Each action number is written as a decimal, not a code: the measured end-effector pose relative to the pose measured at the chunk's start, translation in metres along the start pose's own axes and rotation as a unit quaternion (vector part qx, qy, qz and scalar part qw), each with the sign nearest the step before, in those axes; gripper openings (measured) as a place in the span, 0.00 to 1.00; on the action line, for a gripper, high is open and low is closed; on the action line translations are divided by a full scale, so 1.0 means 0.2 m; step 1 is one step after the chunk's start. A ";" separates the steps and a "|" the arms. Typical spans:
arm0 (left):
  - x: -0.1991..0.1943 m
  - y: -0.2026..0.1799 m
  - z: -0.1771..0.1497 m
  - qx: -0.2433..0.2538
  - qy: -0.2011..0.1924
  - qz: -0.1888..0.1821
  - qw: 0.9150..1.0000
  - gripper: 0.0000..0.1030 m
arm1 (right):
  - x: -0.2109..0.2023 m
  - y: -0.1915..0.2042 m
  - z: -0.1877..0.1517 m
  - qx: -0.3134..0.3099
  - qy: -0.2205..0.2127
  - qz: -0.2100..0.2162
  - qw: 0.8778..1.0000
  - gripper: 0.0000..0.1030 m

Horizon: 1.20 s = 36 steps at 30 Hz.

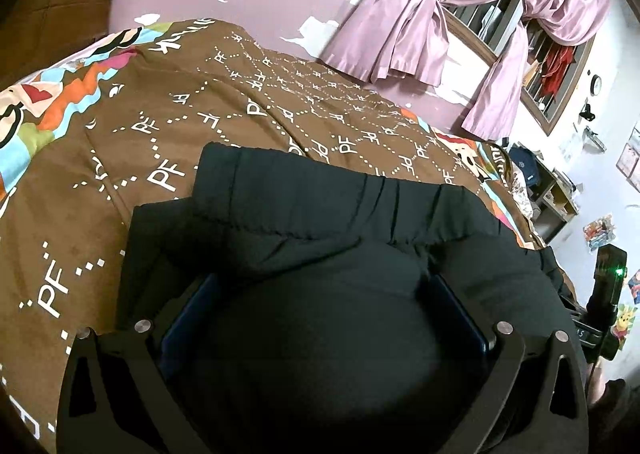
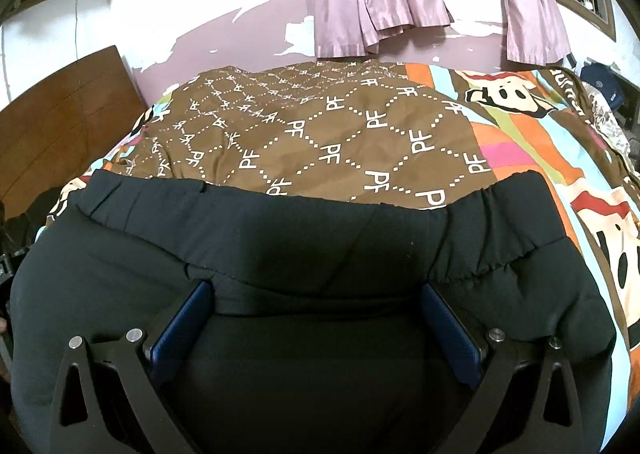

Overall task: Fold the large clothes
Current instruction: 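Press the folded jacket bundle down with both tools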

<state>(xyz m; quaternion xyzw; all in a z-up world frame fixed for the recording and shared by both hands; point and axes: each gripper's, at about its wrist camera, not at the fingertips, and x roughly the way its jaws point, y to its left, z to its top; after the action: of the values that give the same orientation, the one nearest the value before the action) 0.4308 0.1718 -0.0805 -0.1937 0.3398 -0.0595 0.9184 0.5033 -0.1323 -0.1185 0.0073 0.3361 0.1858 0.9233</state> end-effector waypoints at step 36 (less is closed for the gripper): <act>-0.28 0.28 -0.14 -0.102 0.084 -0.018 0.991 0.99 | -0.48 -0.58 -0.37 0.115 0.038 -0.037 0.992 1.00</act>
<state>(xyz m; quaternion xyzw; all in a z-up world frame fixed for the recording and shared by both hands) 0.3676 0.2279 -0.0884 -0.2870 0.4161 -0.0569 0.8609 0.4291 -0.2809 -0.1321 0.0944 0.3899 0.1118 0.9092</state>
